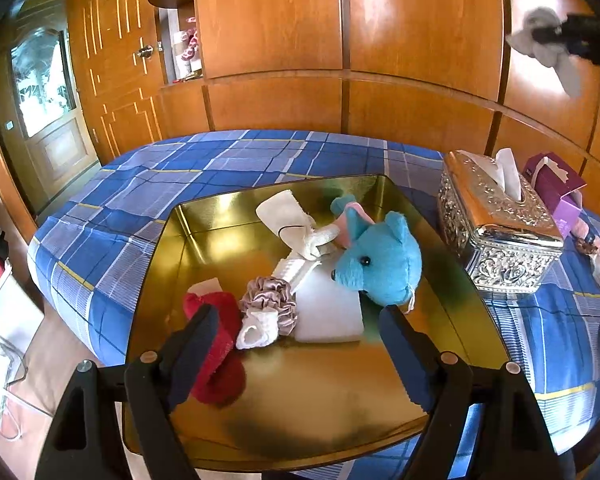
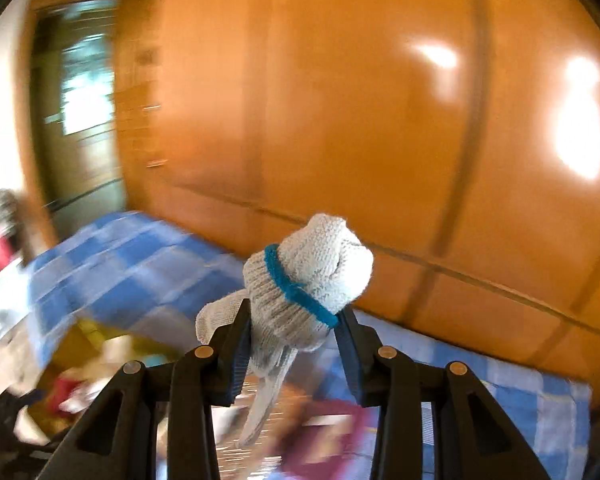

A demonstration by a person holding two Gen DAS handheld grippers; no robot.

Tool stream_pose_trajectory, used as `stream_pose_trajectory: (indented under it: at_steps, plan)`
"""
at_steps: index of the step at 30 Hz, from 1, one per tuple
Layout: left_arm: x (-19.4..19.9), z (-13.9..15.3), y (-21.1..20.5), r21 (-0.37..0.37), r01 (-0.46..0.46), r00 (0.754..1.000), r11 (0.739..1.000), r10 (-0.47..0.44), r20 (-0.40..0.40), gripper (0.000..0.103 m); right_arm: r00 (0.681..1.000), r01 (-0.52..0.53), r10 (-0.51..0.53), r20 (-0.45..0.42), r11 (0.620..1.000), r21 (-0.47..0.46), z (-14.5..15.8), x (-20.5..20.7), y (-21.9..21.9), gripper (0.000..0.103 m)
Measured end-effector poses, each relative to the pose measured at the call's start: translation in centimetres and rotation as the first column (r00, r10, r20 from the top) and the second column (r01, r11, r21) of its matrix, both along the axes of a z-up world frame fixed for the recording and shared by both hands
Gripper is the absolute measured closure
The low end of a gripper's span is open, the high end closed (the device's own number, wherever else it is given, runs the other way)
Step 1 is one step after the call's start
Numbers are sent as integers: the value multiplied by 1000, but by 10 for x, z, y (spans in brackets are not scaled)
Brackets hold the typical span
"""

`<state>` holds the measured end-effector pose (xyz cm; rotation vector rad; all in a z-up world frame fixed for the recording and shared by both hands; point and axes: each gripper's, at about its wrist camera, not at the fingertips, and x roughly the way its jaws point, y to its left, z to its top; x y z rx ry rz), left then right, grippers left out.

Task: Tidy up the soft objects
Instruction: 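Carry the white sock with the right tool and release it in the tray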

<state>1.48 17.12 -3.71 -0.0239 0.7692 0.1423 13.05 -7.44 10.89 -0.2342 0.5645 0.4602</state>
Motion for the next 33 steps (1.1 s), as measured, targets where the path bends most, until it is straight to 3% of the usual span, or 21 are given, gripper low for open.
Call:
stream_pose_trajectory:
  at_steps: [4,8,15,21,24,27,33]
  plan:
    - [1,-1,5,-2,-18,1000,1000,18,3,20,978,-197,195,-74,980,-13,-28,-35,46,64]
    - [2,0,17,-13,-55,998,998,55,10,20,934,-319,308,-179,947,-35,-73,-57,80,64]
    - [1,5,65,-47,-216,976,975,217,26,20,862,-429,380,-336,899,-84,-149,-85,129,64]
    - [0,1,72,-48,-231,973,972,232,19,19,830,-464,372,-416,874,-145,-200,-87,158,62]
    - [1,0,66,-29,-214,977,976,215,19,17,827,-459,350,-441,872,-168,-214,-87,163,56]
    - [2,-1,63,-28,-200,980,979,201,17,17,837,-448,344,-425,878,-171,-215,-88,162,39]
    - [2,1,58,-27,-185,982,982,185,24,17,877,-387,316,-363,911,-144,-196,-90,147,38]
